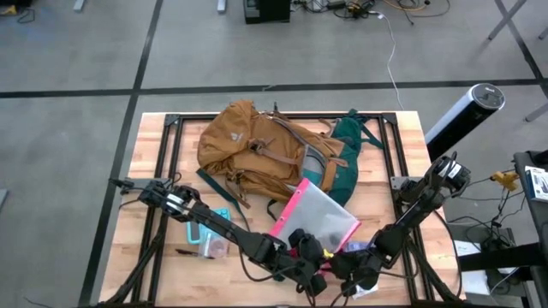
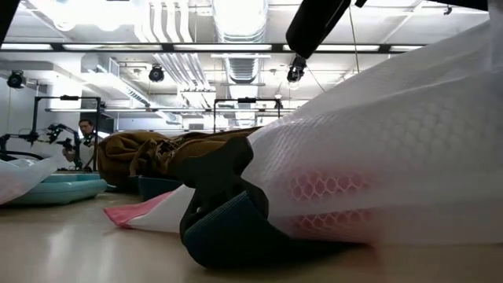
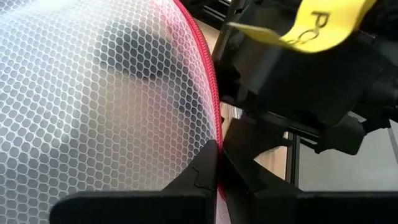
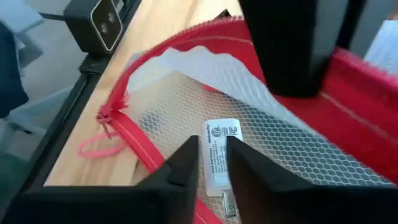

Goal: Unpack backpack
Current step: Remove the white charging adapter from the pink zip bag

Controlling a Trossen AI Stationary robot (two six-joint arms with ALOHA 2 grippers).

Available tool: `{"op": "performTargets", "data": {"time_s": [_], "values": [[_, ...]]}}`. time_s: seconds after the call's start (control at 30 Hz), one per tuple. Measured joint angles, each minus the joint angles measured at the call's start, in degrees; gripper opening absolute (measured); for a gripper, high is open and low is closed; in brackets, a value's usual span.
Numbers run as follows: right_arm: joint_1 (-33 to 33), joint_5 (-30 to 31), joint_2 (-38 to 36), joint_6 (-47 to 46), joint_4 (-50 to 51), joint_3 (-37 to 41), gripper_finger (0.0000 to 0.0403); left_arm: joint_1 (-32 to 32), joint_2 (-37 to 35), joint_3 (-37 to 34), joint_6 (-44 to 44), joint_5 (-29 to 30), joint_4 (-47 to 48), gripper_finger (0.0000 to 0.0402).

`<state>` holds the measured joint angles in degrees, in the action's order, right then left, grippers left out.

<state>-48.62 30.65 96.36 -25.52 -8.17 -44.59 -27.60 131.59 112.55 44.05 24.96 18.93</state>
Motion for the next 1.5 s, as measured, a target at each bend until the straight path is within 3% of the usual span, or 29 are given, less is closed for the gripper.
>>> {"op": "performTargets", "data": {"time_s": [0.23, 0.4, 0.53, 0.7, 0.9, 1.13, 1.3, 1.5], "values": [[1.34, 0.77, 5.09, -0.43, -2.55, 0.00, 0.0190, -0.01, 0.00, -0.02, 0.00, -0.01, 0.09, 0.0000], [1.90, -0.29, 9.98, -2.31, -8.24, -0.18, 0.0232, -0.12, 0.15, -0.22, -0.02, -0.54, 0.95, 0.0000], [1.95, 1.05, 10.55, -3.83, -7.10, -0.18, 0.0202, -0.03, 0.17, -0.31, 0.20, -0.45, 1.62, 0.0000], [1.40, 2.91, 8.41, -3.00, -6.72, -0.11, 0.0097, -0.07, 0.17, -0.21, 0.44, 0.28, 0.69, 0.0000], [0.66, 1.18, 5.42, -1.85, -3.26, -0.07, 0.0097, -0.03, 0.17, -0.17, 0.45, 1.13, 0.51, 0.0000], [-5.39, -0.52, -5.14, -10.51, 21.51, -0.07, 0.0097, -0.06, 0.15, -0.11, 1.03, 1.10, 0.38, 0.0000], [-10.05, -5.87, -11.20, -17.01, 32.11, -0.07, 0.0098, -0.06, 0.15, -0.11, 1.03, 1.10, 0.64, 0.0000], [-13.14, -6.95, -10.39, -26.21, 37.20, 0.01, 0.0202, -0.06, -0.27, -0.11, 1.49, 1.06, 0.97, 0.0000]]}}
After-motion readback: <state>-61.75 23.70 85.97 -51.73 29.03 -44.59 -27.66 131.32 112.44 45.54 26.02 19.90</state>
